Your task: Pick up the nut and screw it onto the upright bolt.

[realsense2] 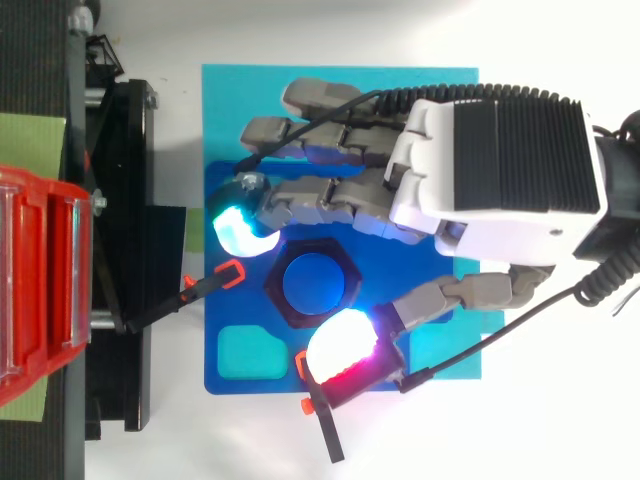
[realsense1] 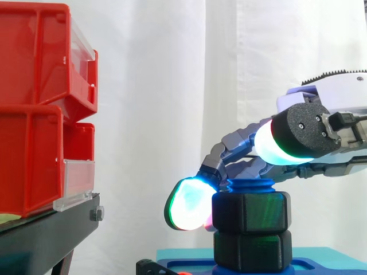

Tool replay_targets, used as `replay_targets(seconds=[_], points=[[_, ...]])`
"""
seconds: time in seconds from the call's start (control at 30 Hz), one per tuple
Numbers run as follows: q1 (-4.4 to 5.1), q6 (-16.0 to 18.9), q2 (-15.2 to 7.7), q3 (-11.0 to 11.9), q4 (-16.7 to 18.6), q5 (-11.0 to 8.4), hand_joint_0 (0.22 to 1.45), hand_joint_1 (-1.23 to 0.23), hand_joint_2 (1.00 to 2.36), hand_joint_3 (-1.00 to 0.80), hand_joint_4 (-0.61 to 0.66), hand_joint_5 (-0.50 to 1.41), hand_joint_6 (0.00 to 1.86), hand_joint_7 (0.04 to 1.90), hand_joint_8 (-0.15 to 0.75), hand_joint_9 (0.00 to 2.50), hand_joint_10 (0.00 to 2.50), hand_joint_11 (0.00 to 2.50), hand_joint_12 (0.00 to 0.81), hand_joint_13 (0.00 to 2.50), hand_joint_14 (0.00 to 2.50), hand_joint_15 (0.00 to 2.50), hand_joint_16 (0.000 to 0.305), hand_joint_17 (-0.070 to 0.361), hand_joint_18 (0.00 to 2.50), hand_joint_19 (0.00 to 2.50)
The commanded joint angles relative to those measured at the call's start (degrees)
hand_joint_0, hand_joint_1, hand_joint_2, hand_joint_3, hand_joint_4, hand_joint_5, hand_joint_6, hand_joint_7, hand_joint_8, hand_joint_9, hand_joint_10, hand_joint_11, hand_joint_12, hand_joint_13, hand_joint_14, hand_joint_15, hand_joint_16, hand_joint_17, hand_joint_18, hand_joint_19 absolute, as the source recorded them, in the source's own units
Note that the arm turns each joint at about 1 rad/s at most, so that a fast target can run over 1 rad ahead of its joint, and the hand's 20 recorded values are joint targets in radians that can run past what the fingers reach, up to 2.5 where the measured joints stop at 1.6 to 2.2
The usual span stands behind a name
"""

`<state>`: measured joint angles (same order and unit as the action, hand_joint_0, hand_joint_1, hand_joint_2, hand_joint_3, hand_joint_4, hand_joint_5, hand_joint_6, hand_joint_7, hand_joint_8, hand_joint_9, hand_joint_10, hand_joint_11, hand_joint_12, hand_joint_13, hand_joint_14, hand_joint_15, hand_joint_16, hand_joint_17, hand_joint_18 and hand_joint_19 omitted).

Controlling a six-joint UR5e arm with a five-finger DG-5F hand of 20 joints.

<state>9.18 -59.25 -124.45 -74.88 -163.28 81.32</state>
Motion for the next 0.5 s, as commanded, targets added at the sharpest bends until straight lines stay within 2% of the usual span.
replay_targets(seconds=[0.0, 0.27, 0.47], points=[[0.14, 0.1, 0.0, 0.0, -0.2, -0.02, 0.46, -0.29, 1.0, -0.5, 0.25, -0.09, 0.5, 0.68, 0.225, 0.48, 0.0, 0.0, 0.322, 0.12, 0.0, 0.0, 0.045, 0.102, 0.0, 0.0], [0.14, 0.2, 0.0, 0.0, -0.7, -0.02, 0.49, -0.35, 1.0, -0.5, 0.28, -0.05, 0.5, 0.85, 0.241, 0.6, 0.0, 0.0, 0.307, 0.19, 0.0, 0.0, 0.043, 0.097, 0.0, 0.0], [-0.21, 0.1, 0.0, 0.0, -0.7, 0.15, 0.5, -0.4, 1.0, -0.5, 0.27, -0.03, 0.5, 0.96, 0.249, 0.74, 0.0, 0.0, 0.298, 0.25, 0.0, 0.0, 0.042, 0.093, 0.0, 0.0]])
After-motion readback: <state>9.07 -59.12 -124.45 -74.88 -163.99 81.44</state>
